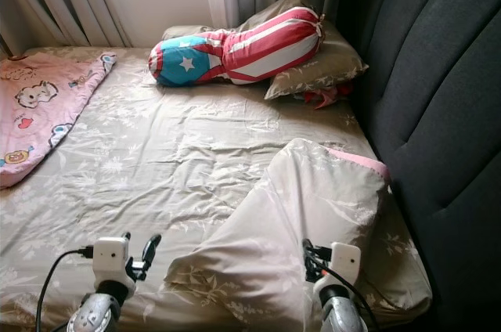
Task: Clean up the room
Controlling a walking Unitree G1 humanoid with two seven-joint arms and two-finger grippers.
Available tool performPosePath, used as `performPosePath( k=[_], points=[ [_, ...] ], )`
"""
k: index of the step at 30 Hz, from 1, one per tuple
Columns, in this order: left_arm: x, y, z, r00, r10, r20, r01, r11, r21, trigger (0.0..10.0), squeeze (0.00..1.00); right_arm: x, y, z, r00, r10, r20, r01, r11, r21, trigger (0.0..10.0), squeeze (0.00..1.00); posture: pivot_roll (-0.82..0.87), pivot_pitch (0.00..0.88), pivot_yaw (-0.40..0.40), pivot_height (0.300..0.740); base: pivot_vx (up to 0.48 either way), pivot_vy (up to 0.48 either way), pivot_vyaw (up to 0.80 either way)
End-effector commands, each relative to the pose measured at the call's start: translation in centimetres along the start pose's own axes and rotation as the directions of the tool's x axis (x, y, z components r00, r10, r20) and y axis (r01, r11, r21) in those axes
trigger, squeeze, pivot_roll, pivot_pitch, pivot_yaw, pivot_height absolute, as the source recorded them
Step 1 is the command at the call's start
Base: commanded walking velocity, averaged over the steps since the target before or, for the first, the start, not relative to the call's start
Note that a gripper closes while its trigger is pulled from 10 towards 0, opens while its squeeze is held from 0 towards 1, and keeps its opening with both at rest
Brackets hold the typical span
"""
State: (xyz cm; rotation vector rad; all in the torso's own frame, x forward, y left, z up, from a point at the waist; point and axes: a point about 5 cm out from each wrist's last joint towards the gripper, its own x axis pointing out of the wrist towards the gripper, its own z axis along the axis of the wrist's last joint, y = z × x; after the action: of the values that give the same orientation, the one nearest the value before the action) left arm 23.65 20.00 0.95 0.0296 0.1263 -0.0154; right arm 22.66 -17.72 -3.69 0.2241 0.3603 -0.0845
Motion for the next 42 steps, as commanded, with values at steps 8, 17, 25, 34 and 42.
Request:
performPosePath(
  k=[8,17,25,34,42],
  points=[
    [0.9,0.0,0.8,1.0,-0.017,-0.012,0.017,1.0,0.004,10.0,0.0,0.2,0.5,-0.2,0.999,0.014,-0.036,-0.016,0.999,-0.046,10.0,0.0,0.02,0.025,-0.026,0.692,0.0,0.0,0.0],
    [0.9,0.0,1.1,1.0,-0.017,-0.007,0.017,1.0,-0.001,10.0,0.0,1.0,1.2,0.5,0.999,0.021,-0.042,-0.023,0.998,-0.062,10.0,0.0,0.03,0.038,-0.025,0.692,0.0,0.0,0.0],
    [0.9,-0.1,1.2,1.0,-0.017,-0.012,0.017,1.0,-0.002,10.0,0.0,1.1,1.5,0.6,1.0,0.012,-0.027,-0.013,0.999,-0.043,10.0,0.0,0.03,0.043,-0.021,0.672,0.0,0.0,0.0],
    [0.9,0.0,1.2,1.0,-0.017,-0.018,0.017,1.0,-0.002,10.0,0.0,1.7,1.7,1.2,0.999,0.0,-0.036,-0.001,1.0,-0.024,10.0,1.0,0.04,0.038,-0.018,0.672,0.0,0.0,0.0],
    [0.8,0.1,1.4,1.0,-0.019,-0.019,0.019,1.0,-0.001,10.0,0.0,2.5,2.0,1.5,0.995,-0.009,-0.101,0.007,1.0,-0.023,10.0,1.0,0.05,0.034,-0.011,0.672,0.0,0.0,0.0]
  ],
)
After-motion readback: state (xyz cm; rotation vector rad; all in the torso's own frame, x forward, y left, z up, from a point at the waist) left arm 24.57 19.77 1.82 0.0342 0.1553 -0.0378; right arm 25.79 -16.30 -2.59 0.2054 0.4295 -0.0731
